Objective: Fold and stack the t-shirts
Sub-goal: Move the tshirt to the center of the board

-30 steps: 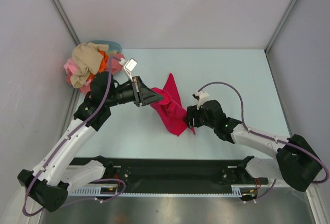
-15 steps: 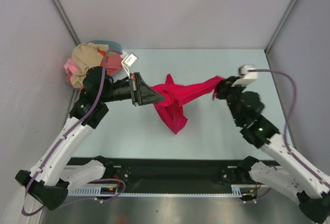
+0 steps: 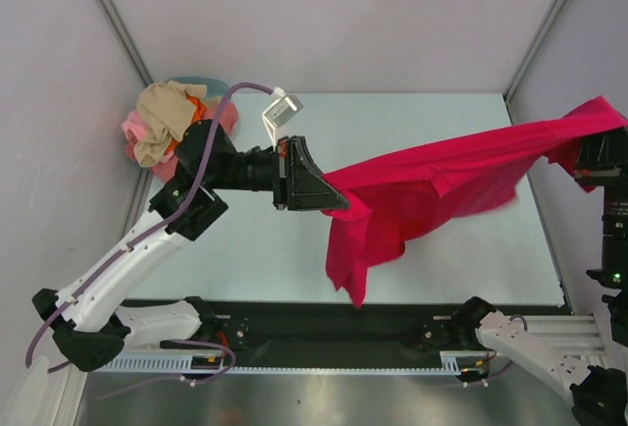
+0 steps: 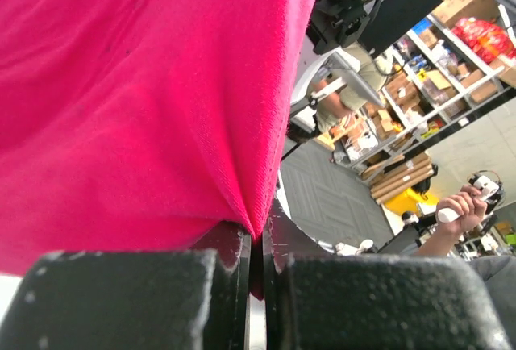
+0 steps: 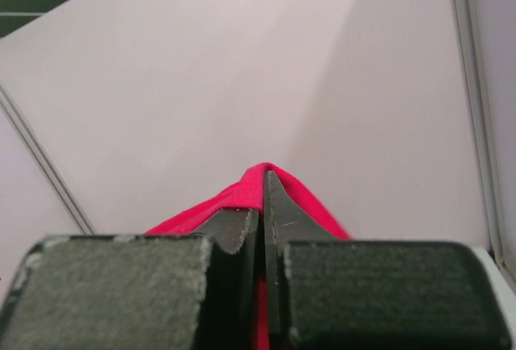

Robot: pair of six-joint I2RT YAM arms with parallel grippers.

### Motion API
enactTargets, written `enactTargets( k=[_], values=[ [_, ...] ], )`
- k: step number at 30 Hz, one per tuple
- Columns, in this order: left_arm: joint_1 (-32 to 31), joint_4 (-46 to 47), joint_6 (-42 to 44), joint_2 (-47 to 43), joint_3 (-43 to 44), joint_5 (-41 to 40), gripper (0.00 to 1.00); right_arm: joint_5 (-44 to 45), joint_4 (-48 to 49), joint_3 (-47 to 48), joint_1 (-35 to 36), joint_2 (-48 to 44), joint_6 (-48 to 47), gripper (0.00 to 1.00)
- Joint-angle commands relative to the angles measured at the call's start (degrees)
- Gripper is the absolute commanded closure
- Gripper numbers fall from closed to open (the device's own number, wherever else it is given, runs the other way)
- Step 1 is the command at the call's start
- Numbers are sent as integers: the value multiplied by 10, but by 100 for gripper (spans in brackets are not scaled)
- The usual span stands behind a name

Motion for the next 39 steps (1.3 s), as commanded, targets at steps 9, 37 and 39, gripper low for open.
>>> enactTargets(
  k=[9,37,39],
  values=[
    [-20,-9,-18,-16,6,-79,100,-35,214,71,12,132,-162,100],
    [303,-256,15,-42,-396,-573,45,-454,-45,376,-94,924,67,65],
    [306,-281,16,-58,-395,-581,14,-440,-143,383,-103,921,88,36]
  ],
)
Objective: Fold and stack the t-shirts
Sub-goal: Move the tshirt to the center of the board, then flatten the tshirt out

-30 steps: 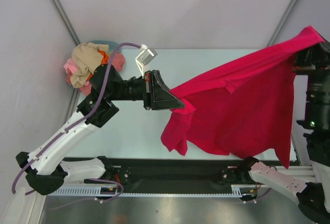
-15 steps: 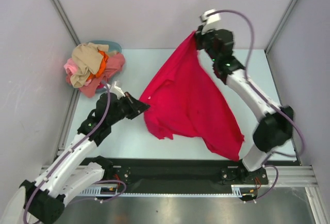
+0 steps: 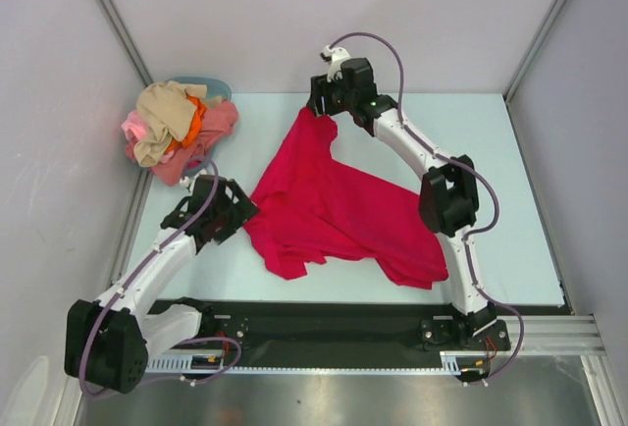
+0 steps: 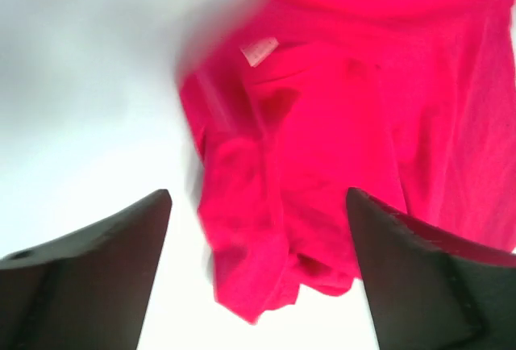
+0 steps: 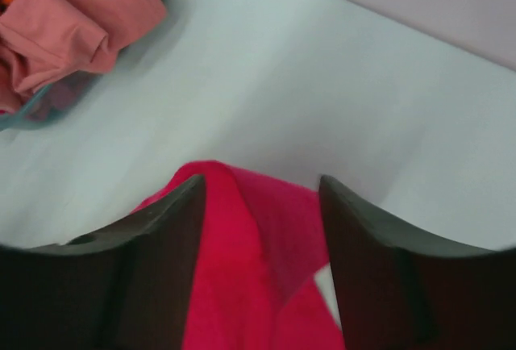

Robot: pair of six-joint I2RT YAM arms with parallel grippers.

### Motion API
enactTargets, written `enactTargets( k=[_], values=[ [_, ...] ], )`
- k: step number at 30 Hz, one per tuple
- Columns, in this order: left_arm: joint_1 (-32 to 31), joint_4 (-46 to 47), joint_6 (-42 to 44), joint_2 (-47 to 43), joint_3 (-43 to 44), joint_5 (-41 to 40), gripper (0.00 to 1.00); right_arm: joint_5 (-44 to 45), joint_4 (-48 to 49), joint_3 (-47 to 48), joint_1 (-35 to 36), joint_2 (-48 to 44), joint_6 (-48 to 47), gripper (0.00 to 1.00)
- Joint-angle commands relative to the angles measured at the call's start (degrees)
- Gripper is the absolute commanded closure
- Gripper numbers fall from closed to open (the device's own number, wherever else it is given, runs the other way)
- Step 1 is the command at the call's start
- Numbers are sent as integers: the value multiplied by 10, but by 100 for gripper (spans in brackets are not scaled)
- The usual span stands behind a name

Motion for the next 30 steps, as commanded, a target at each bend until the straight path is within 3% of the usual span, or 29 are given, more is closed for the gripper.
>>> enactTargets(
  k=[1,4,6,11,15,18,19,23,26,30],
  values=[
    [9,-50,17,-32,-3,-31,1,15,-206,44,-23,-19,45,33],
    [9,-66,18,-86,-7,-39,0,15,-267,-31,-66,-92,94,28],
    [8,-68,26,-113,-2,-37,0,51,-267,-155,-102,-146,131,26],
    [-2,-36,103,-62,55,-11,1,105,-275,-368,-176,-294,213,25],
    [-36,-22,168,107,148,-14,5,185,-264,-532,-214,-368,242,26],
    [-55,-30,202,211,247,-37,5,220,-258,-587,-225,-409,262,26],
    [-56,-43,216,284,278,-33,4,225,-256,-614,-227,-416,266,27],
    [-67,-77,251,426,429,-74,2,254,-252,-643,-233,-436,270,27],
    [-67,-103,267,508,498,-92,4,296,-238,-655,-242,-437,272,27],
    [-65,-118,278,573,545,-102,10,253,-210,-661,-278,-410,279,34]
  ],
)
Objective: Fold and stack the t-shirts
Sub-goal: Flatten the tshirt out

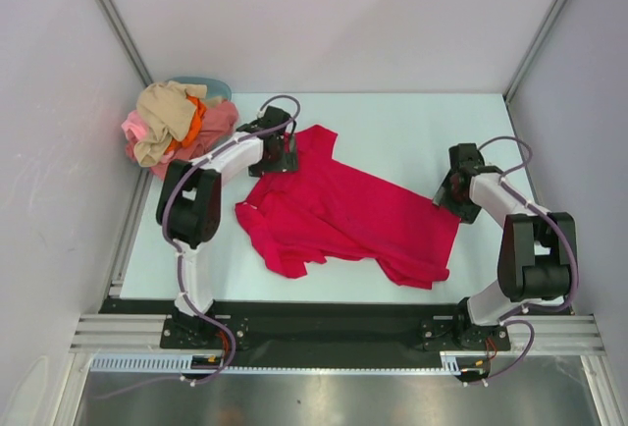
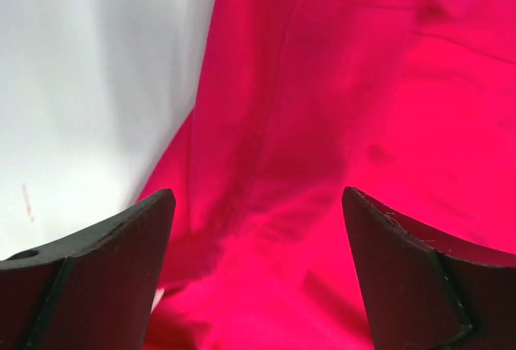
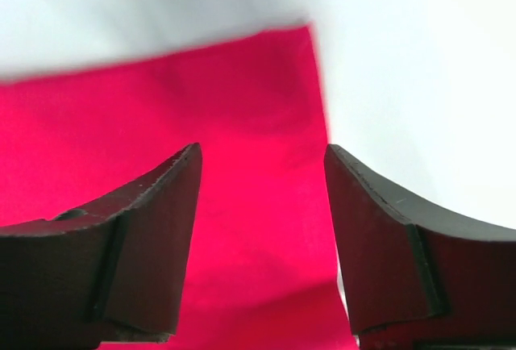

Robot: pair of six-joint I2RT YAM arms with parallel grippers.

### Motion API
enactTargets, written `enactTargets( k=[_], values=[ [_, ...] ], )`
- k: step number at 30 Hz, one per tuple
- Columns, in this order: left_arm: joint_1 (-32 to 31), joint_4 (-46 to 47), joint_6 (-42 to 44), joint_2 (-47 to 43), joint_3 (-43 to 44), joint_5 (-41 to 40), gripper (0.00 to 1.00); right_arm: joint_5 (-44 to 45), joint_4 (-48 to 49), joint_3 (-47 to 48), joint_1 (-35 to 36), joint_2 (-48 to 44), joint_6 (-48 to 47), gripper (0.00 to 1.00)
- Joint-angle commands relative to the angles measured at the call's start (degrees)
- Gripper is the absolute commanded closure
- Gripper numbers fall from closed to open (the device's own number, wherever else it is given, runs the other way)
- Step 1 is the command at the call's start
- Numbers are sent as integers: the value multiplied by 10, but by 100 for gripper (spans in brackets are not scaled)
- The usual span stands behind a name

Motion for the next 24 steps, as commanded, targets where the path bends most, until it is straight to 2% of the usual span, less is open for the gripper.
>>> enactTargets(
  k=[1,3,5,6,9,11,12,14,15,16,17,19,20,22,24],
  values=[
    [0,-36,32,34,45,-27,10,0,44,-5,-24,15,17,35],
    [1,-37,36,56,63,-21,11,-2,62,-8,-24,25,16,36],
    [2,-36,39,66,72,-8,17,-1,69,-6,-24,44,18,36],
    [3,-35,43,76,78,-3,27,-2,73,-5,-24,53,20,36],
    [5,-36,47,84,87,1,46,9,76,-2,-24,77,26,38],
    [11,-36,46,74,82,-1,53,8,83,-4,-24,85,31,45],
    [14,-34,45,67,80,-3,62,9,86,-5,-24,87,34,49],
    [19,-35,49,51,81,-5,77,12,98,-9,-24,88,39,51],
    [21,-36,54,46,81,-3,93,15,99,-9,-24,86,41,61],
    [23,-38,54,40,82,-4,99,19,101,-8,-24,86,42,66],
    [26,-42,56,21,83,-5,99,27,105,-4,-24,83,40,73],
    [28,-48,60,-6,81,-9,100,39,103,-3,-24,64,36,81],
    [28,-48,63,-38,76,-9,100,55,98,-2,-24,51,33,90],
    [28,-48,72,-80,69,-16,100,68,94,-3,-24,-2,27,100],
    [29,-45,87,-144,64,-19,100,81,91,-3,-24,-44,15,100]
  ],
)
